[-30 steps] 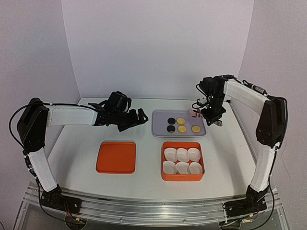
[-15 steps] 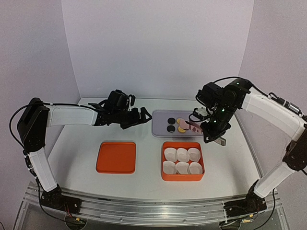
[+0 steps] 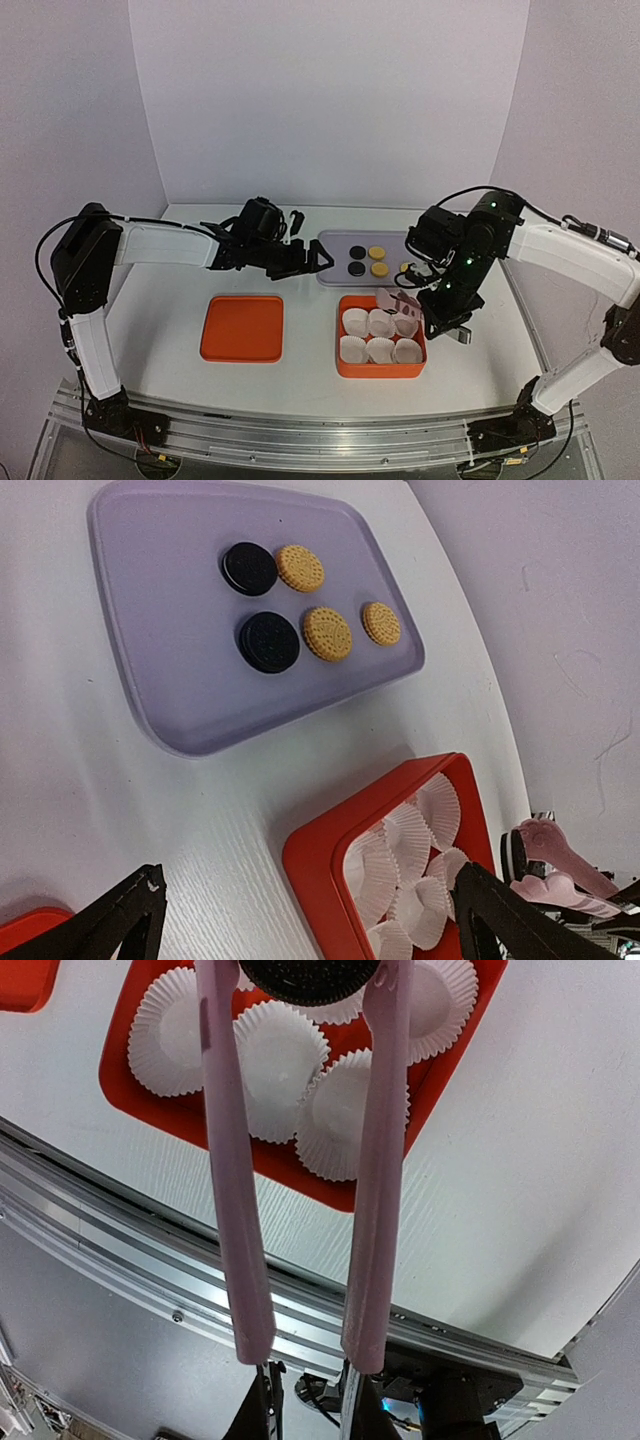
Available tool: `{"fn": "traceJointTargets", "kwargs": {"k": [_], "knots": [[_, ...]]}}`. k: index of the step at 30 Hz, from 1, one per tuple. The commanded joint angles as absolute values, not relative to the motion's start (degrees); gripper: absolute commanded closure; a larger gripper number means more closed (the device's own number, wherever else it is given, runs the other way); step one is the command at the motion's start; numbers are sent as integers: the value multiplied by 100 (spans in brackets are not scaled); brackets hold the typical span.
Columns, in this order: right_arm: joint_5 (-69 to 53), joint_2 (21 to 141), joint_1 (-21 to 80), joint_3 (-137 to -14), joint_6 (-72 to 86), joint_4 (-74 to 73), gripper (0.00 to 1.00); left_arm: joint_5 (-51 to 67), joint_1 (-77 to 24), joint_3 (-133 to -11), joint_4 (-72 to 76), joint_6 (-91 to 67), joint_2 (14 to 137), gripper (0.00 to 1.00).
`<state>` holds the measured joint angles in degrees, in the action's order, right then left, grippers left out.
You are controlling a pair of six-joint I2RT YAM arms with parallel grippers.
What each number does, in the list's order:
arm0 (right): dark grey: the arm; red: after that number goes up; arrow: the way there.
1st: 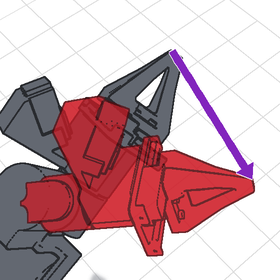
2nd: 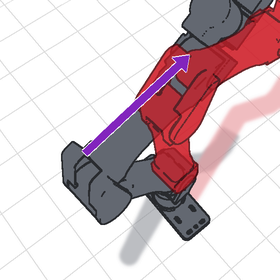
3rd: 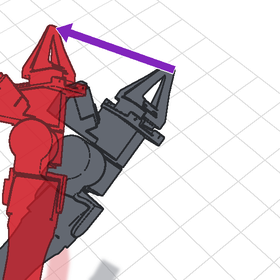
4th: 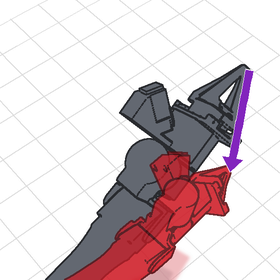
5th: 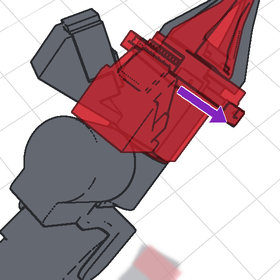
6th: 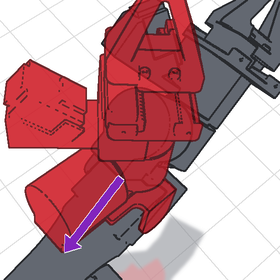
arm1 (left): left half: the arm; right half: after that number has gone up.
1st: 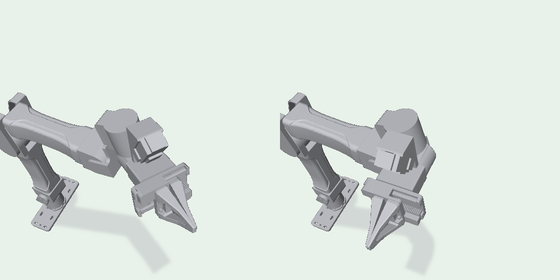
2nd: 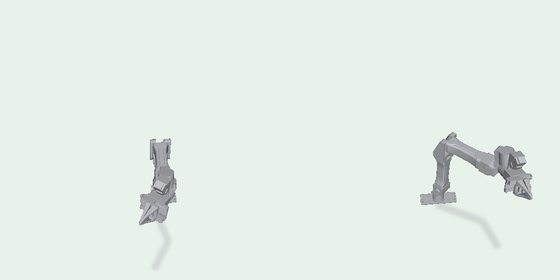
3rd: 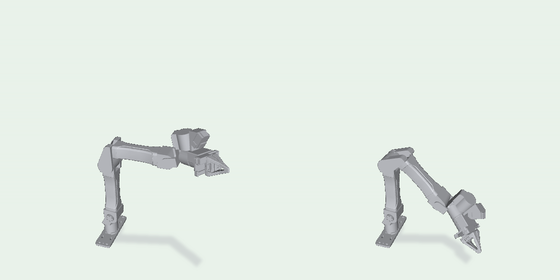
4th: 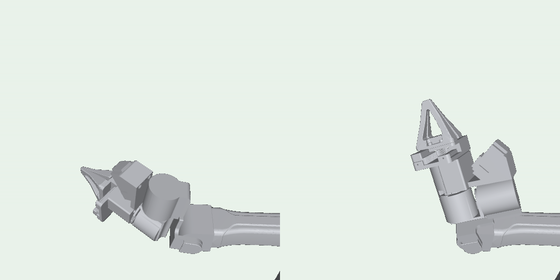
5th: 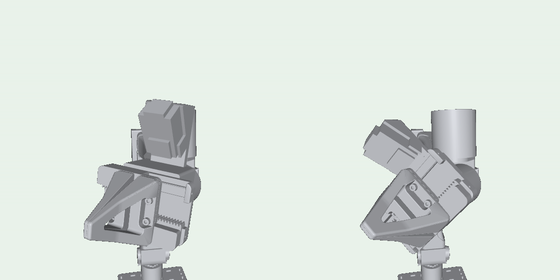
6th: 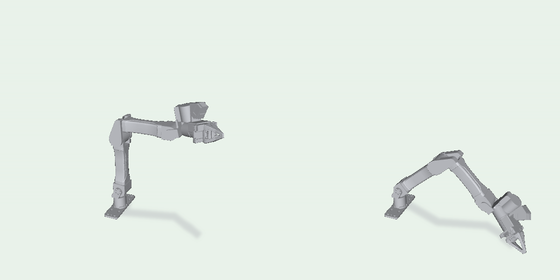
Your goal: Pack the cookies
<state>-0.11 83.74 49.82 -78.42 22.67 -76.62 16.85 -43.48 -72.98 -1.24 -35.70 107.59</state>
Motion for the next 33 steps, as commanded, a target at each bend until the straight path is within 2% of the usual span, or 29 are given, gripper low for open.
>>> {"fn": "traceJointTargets", "kwargs": {"k": [1,13,33], "knots": [[-493,8011,5015,-7510,2624,-10585,98,1850,-4440,-7550,-149,-3485,10864,0],[-764,7840,5014,-6920,2639,-10646,99,1964,-4547,-7655,-125,-3551,11089,0],[-709,8251,5014,-6819,2469,-10947,100,1771,-4627,-7403,-127,-3552,10901,0]]}}
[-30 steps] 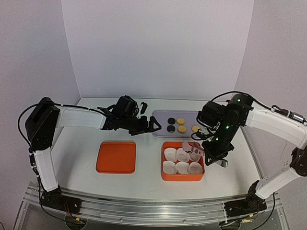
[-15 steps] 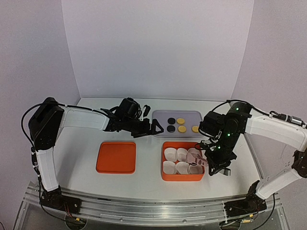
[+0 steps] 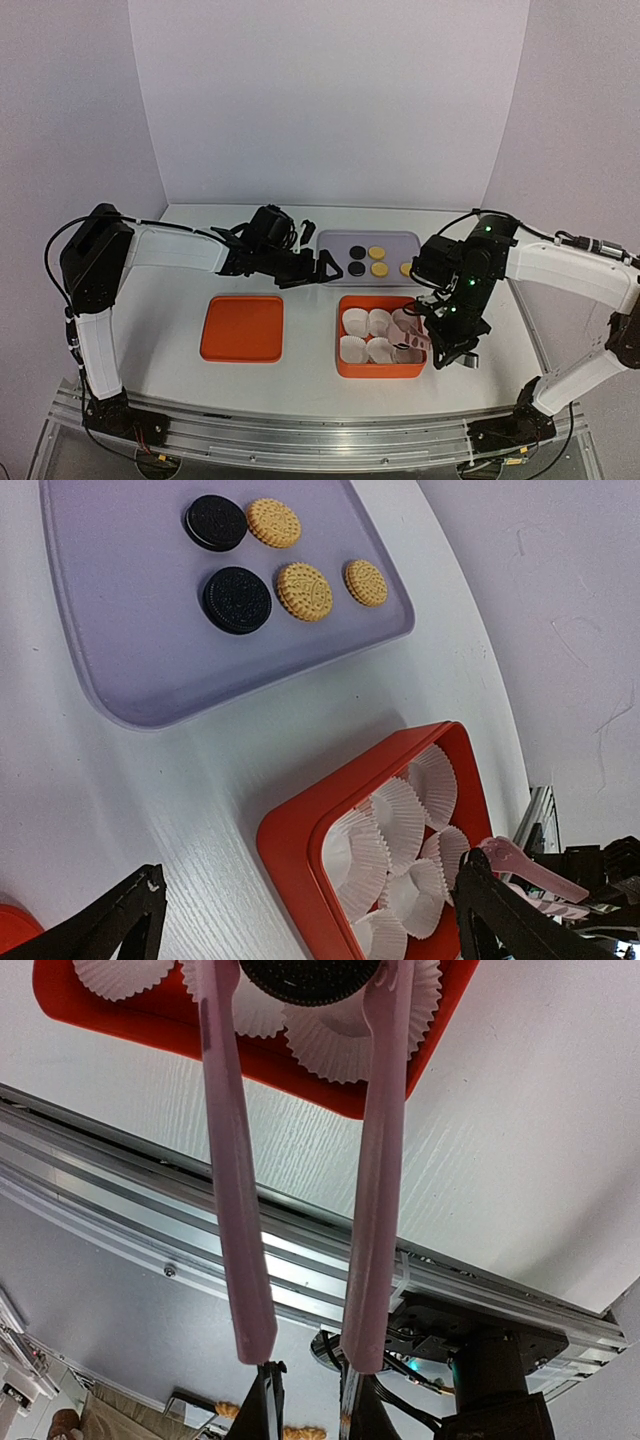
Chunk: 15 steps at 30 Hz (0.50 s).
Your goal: Pack the cookies
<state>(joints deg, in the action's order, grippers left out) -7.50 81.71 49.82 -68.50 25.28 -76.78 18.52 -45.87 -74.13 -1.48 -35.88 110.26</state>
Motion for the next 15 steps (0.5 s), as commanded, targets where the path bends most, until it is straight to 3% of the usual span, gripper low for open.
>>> {"fn": "traceJointTargets", "kwargs": {"k": [1,15], "knots": [[-688,8276,5012,-6811,2485,-10980,100,1776,-4630,-7406,-135,-3549,10906,0],[-507,8379,5013,-6734,2559,-11216,100,1818,-4632,-7567,-124,-3498,11036,0]]}}
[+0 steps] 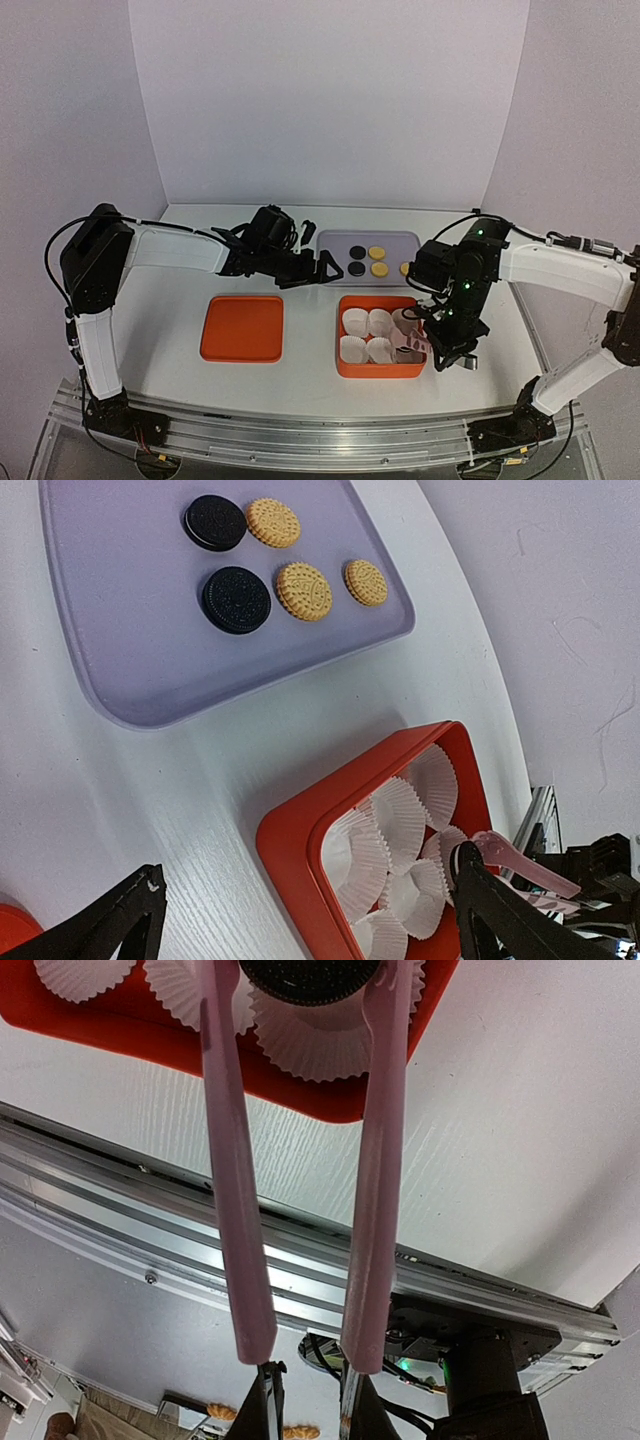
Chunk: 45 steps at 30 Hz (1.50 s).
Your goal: Pack the cookies
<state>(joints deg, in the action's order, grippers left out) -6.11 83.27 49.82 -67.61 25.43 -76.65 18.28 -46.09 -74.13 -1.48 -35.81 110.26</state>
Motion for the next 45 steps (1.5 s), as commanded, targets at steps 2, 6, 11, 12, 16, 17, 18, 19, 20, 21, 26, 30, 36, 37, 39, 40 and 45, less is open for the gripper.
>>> {"fn": "traceJointTargets", "kwargs": {"k": [2,6,11,12,16,17,18,19,20,21,26,30,36,37,39,40,45], "knots": [[-479,8425,5012,-6751,2547,-11263,100,1825,-4632,-7567,-130,-3493,11039,0],[-408,8516,5013,-6768,2505,-11347,100,1820,-4633,-7554,-149,-3481,11036,0],[-333,8534,5010,-6721,2547,-11408,100,1818,-4632,-7518,-138,-3480,11022,0],[-317,8529,5011,-6702,2559,-11409,100,1821,-4629,-7516,-142,-3480,11026,0],[-319,8515,5013,-6646,2608,-11408,100,1843,-4632,-7515,-132,-3480,11047,0],[-338,8506,5015,-6645,2610,-11408,100,1845,-4631,-7515,-135,-3477,11047,0],[-350,8498,5013,-6645,2613,-11411,100,1846,-4630,-7517,-140,-3471,11046,0],[-357,8491,5011,-6645,2618,-11419,100,1848,-4632,-7523,-145,-3463,11045,0],[-371,8490,5014,-6645,2617,-11432,100,1853,-4632,-7524,-139,-3455,11047,0],[-371,8485,5014,-6649,2618,-11438,100,1855,-4632,-7524,-134,-3454,11043,0],[-346,8513,5012,-6665,2589,-11444,98,1846,-4632,-7518,-124,-3472,11048,0],[-304,8533,5011,-6697,2596,-11480,94,1845,-4632,-7503,-124,-3490,11051,0],[-273,8490,5012,-6698,2627,-11485,87,1837,-4632,-7520,-97,-3516,11064,0],[-271,8476,5013,-6688,2629,-11486,87,1841,-4632,-7530,-98,-3517,11068,0],[-272,8449,5017,-6655,2629,-11487,86,1846,-4632,-7546,-97,-3525,11080,0],[-272,8440,5012,-6637,2624,-11487,85,1846,-4632,-7549,-97,-3528,11084,0],[-268,8396,5017,-6585,2612,-11487,82,1852,-4632,-7553,-97,-3551,11092,0]]}}
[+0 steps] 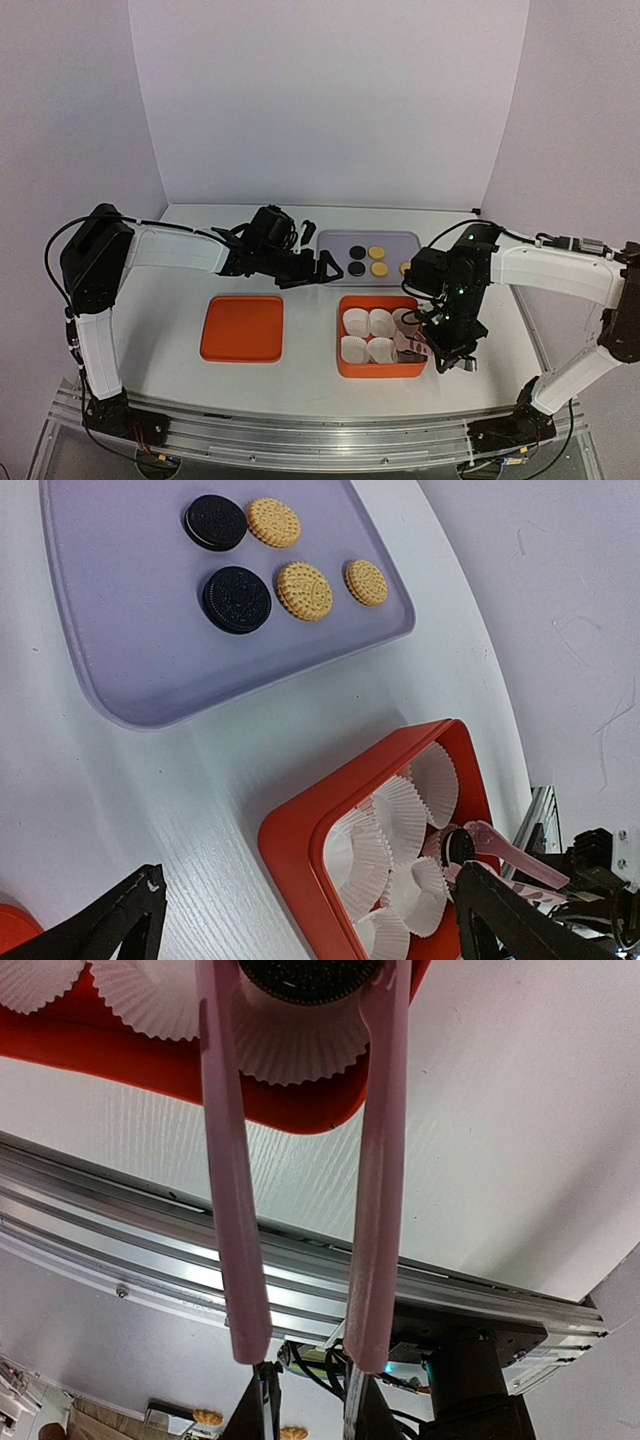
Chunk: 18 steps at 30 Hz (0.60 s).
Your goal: Pack the cookies
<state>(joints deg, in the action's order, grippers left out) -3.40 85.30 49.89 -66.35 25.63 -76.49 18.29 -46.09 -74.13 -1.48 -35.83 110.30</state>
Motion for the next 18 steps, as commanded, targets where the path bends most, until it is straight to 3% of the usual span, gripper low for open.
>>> {"fn": "traceJointTargets", "kwargs": {"k": [1,8,18], "knots": [[-261,8388,5016,-6577,2613,-11487,80,1854,-4632,-7551,-97,-3557,11092,0],[-196,8350,5017,-6627,2656,-11487,70,1854,-4632,-7566,-81,-3581,11105,0],[-144,8349,5015,-6863,2607,-11487,72,1881,-4641,-7599,-76,-3586,11101,0]]}}
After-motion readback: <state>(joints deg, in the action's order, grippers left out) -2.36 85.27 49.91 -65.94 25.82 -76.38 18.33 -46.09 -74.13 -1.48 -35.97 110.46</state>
